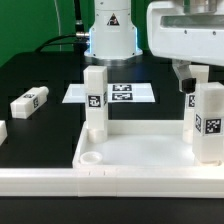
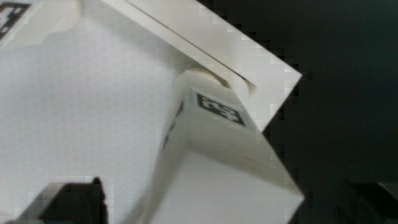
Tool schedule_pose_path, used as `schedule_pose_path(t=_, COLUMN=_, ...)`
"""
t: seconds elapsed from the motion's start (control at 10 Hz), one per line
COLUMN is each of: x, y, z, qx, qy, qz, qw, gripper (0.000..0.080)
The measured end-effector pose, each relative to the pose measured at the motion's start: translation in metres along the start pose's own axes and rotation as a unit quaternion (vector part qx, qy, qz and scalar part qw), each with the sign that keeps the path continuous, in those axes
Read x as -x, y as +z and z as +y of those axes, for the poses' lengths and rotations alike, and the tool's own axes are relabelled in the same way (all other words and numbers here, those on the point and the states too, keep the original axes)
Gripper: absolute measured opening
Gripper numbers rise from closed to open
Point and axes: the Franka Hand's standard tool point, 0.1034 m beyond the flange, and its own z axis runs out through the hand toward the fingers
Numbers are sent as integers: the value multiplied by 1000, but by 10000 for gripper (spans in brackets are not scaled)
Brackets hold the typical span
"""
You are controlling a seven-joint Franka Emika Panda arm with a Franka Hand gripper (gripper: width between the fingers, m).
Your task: Assemble desk
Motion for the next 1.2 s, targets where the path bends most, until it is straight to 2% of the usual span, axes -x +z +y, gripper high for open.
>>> schedule_pose_path(t=0.5, x=-2, y=1, z=2, qx=3, qy=-148, qz=3, qw=989, gripper=648)
schedule_pose_path(t=0.6, x=-4, y=0, z=2, qx=11, qy=-235, qz=11, qw=972, gripper=648)
schedule_pose_path(t=0.8, x=2, y=4, z=-1, qx=6, qy=-308, qz=21, qw=951, gripper=648)
schedule_pose_path(t=0.9, x=7, y=7, z=-1, qx=8, qy=-335, qz=20, qw=942, gripper=648)
schedule_pose_path(t=1.1, x=5, y=7, z=0, qx=11, qy=-407, qz=20, qw=913, gripper=648)
schedule_pose_path(t=1.2, x=6, y=7, z=0, qx=11, qy=-418, qz=20, qw=908, gripper=622)
